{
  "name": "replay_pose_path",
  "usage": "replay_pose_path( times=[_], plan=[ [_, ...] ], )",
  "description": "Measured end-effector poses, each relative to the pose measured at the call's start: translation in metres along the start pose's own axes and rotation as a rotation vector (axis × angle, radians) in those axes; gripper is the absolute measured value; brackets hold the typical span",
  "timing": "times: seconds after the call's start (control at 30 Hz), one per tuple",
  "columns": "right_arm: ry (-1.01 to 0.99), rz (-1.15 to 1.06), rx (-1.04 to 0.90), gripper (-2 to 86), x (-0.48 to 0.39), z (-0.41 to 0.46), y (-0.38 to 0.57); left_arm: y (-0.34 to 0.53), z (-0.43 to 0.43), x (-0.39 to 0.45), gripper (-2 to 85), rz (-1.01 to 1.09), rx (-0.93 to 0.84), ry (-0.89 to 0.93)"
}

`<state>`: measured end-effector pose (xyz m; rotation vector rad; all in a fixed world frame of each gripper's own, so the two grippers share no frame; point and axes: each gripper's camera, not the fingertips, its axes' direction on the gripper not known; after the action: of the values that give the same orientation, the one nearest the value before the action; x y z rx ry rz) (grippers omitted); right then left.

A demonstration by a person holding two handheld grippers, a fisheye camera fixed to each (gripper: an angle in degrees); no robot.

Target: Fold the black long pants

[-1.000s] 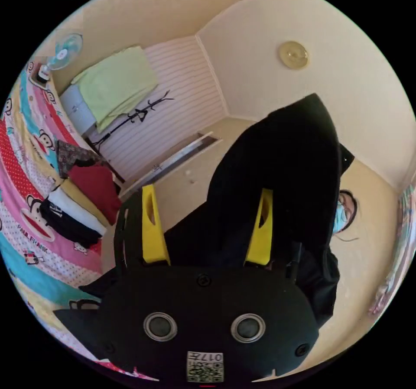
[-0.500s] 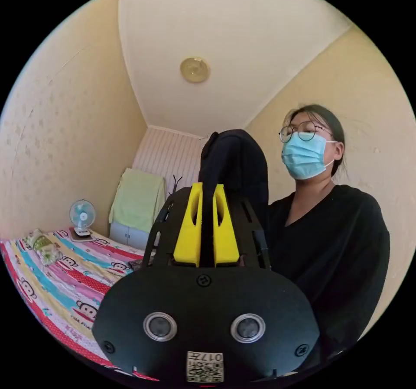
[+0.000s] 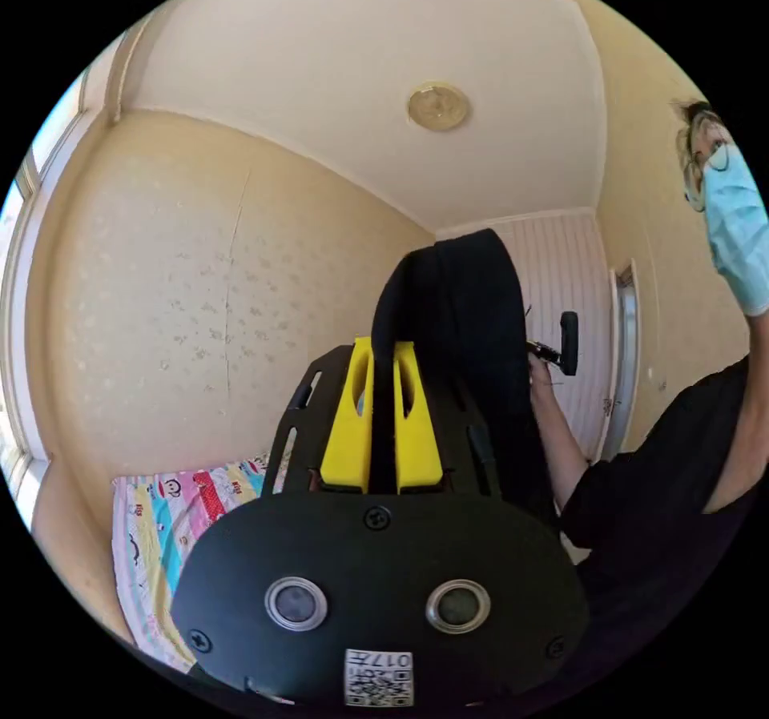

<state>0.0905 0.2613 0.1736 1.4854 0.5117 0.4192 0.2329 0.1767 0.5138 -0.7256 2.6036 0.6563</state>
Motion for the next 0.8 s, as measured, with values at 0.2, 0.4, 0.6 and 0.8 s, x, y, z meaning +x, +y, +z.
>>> replay_pose_path(
  times=[0.2,0.4,0.6,0.8],
  plan=[
    [0.09,0.328,-0.764,7.2,0.067,0.325,0.08,0.056,0.217,-0.255,8.7,-0.581,-0.641,-0.31],
    [0.225,0.029,-1.308,4.0,0.036,0.367,0.415,0.366,0.212,-0.321,6.8,-0.838,-1.104,-0.267],
    [0.199,-0.097,-2.052,1.2,-0.025,0.195,0.767,0.67,0.084,-0.243,5.1,-1.253,-1.676,-0.273],
    [0.285,0.408,-2.252,0.7,-0.016,0.035,0.859,0.743,-0.075,-0.162,4.9,-1.91,-1.436,-0.411]
  ],
)
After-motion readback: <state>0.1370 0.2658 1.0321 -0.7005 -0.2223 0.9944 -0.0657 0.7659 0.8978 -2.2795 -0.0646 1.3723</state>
